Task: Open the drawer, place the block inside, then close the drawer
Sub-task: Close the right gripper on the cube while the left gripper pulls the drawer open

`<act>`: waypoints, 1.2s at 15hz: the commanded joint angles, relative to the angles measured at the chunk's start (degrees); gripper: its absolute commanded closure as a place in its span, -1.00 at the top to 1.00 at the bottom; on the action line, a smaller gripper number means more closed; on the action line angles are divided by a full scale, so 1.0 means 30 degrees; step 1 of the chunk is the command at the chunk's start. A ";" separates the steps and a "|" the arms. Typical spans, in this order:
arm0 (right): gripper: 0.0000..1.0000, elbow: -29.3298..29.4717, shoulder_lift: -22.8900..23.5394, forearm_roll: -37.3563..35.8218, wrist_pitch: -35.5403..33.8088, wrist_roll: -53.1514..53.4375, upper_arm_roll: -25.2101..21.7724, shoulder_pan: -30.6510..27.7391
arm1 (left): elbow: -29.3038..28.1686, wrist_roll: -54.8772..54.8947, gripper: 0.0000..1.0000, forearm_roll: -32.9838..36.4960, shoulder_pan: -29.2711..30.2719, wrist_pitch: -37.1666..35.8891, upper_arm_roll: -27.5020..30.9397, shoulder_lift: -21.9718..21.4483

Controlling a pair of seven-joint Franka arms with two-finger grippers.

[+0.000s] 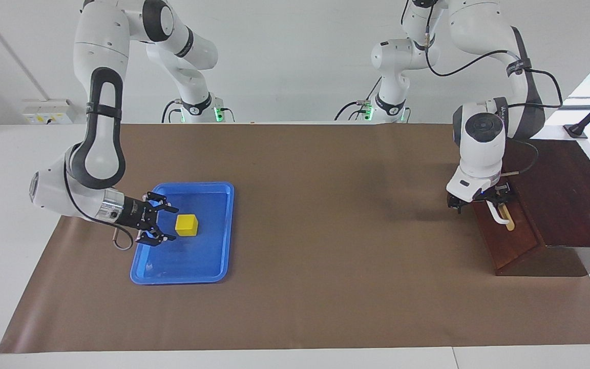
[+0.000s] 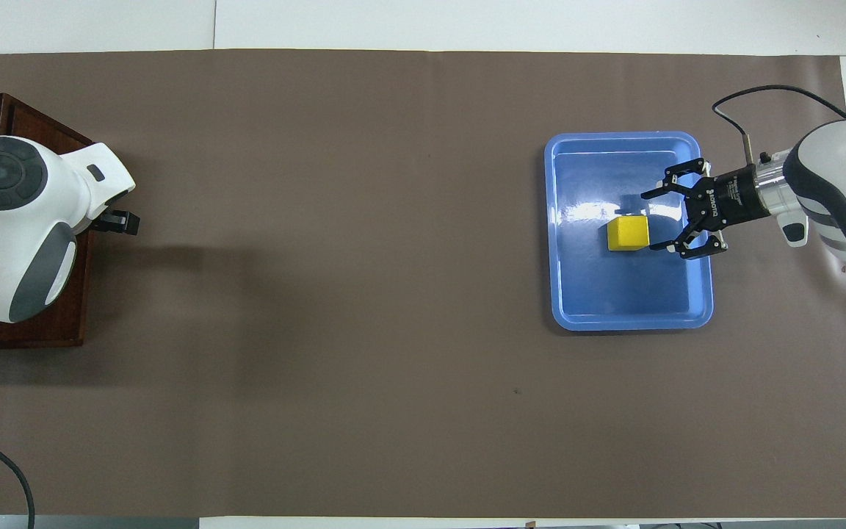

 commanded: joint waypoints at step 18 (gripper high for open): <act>0.81 -0.2967 -0.1167 0.1556 0.2937 -0.1380 0.0145 0.0128 | 0.0558 -0.4804 1.00 -0.2951 -0.4390 -0.1083 -0.0061 0.0183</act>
